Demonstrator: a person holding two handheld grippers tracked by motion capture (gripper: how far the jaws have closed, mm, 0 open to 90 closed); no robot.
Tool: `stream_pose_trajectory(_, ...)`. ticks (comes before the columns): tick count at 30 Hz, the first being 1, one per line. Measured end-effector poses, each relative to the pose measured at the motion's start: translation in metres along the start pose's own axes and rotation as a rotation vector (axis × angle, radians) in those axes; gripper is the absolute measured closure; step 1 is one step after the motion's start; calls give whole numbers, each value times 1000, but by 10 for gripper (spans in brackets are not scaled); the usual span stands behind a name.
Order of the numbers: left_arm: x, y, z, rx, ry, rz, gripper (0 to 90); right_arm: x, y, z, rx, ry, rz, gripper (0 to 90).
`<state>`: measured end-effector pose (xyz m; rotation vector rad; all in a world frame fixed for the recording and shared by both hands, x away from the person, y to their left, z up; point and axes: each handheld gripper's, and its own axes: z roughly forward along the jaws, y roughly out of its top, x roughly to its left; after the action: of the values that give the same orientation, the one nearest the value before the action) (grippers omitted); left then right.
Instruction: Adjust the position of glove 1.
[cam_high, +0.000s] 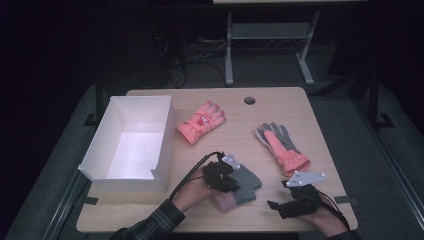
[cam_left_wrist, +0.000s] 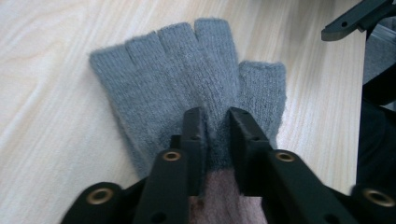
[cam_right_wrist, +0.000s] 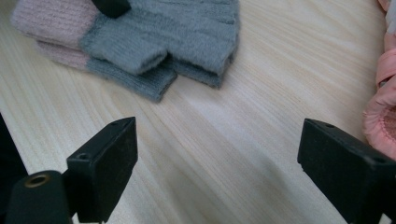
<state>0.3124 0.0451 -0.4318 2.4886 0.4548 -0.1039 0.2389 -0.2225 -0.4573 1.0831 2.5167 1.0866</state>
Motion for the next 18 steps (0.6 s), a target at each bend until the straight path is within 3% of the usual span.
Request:
stream_pose_trajectory(2,0,0,0,-4,-7,2,681,0,0,0,1,0,-1,118)
stream_pose_trajectory(5,-2,1,-2,-19,-10,2,506,0,0,0,-2,-2,0,118)
stream_pose_trajectory(10,-4,2,-5,-37,40,-15,232,-1,0,0,-3,-3,0,118)
stream_pose_trajectory(13,0,0,-2,-22,60,-28,159,0,0,-1,-5,-3,0,118)
stream_pose_trajectory(18,7,-6,3,-2,60,-55,145,-1,0,-1,-3,-6,0,118)
